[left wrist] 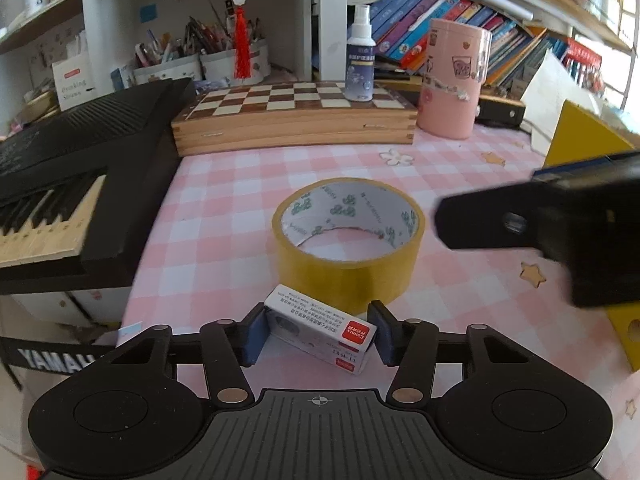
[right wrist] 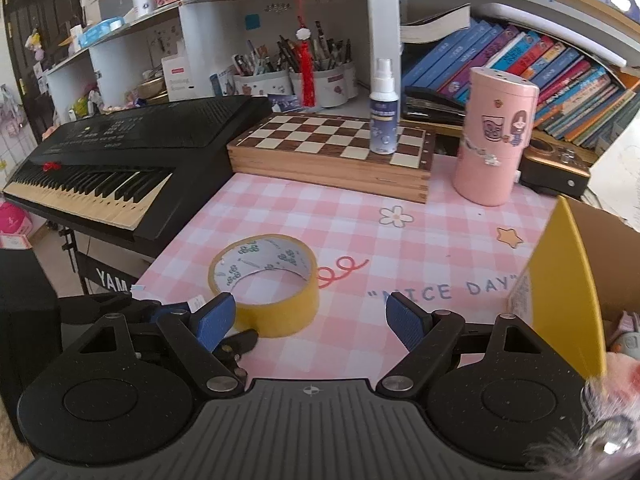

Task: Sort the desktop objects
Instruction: 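Close the right tool on the yellow tape roll rim and lift it, then carry the white box and tape roll in both tools toward the yellow box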

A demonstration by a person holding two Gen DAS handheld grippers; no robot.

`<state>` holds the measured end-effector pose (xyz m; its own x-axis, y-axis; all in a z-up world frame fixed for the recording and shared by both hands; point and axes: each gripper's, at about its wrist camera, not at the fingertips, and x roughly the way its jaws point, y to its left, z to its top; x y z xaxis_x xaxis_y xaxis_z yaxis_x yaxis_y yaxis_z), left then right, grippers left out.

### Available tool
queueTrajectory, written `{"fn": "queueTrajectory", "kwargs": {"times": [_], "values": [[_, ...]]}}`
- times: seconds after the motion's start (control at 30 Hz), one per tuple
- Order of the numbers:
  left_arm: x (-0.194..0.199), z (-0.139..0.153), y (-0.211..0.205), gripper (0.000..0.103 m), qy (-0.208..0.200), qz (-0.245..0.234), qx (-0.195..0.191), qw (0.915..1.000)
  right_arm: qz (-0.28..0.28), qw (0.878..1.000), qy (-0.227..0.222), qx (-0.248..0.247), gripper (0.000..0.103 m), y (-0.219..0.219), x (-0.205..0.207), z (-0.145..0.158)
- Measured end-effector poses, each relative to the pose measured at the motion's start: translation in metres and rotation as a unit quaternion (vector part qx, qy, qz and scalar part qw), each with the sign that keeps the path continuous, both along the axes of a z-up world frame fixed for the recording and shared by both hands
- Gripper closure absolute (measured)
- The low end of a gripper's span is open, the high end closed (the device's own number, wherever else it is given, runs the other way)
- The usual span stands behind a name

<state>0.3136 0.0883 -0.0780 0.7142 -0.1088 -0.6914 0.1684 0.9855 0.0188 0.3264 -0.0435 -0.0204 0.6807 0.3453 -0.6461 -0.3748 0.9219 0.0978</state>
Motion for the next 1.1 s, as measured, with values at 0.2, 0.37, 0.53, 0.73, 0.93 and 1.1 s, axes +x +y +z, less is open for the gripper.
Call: {"fn": "queueTrajectory", "kwargs": {"times": [0.2, 0.37, 0.53, 0.73, 0.93, 1.1], "values": [[-0.026, 0.016, 0.019, 0.051, 0.007, 0.041, -0.027, 0.9988, 0.012, 1.0, 0.009, -0.004, 0.015, 0.023, 0.016, -0.009], [-0.052, 0.03, 0.034, 0.051, 0.005, 0.078, -0.038, 0.9962, 0.025, 0.999, 0.013, -0.025, 0.01, 0.048, 0.027, -0.024], [-0.071, 0.038, 0.044, 0.051, 0.005, 0.107, -0.035, 0.9937, 0.024, 0.999, 0.013, -0.044, 0.01, 0.064, 0.041, -0.041], [-0.087, 0.047, 0.055, 0.051, 0.002, 0.127, -0.032, 0.9913, 0.024, 0.998, 0.007, -0.053, 0.013, 0.072, 0.054, -0.053], [-0.096, 0.059, 0.058, 0.051, -0.014, 0.126, -0.033, 0.9913, 0.023, 0.998, -0.004, -0.05, 0.014, 0.068, 0.049, -0.048], [-0.104, 0.07, 0.056, 0.051, -0.033, 0.116, -0.043, 0.9918, 0.019, 0.999, -0.021, -0.034, 0.014, 0.052, 0.027, -0.03]]}}
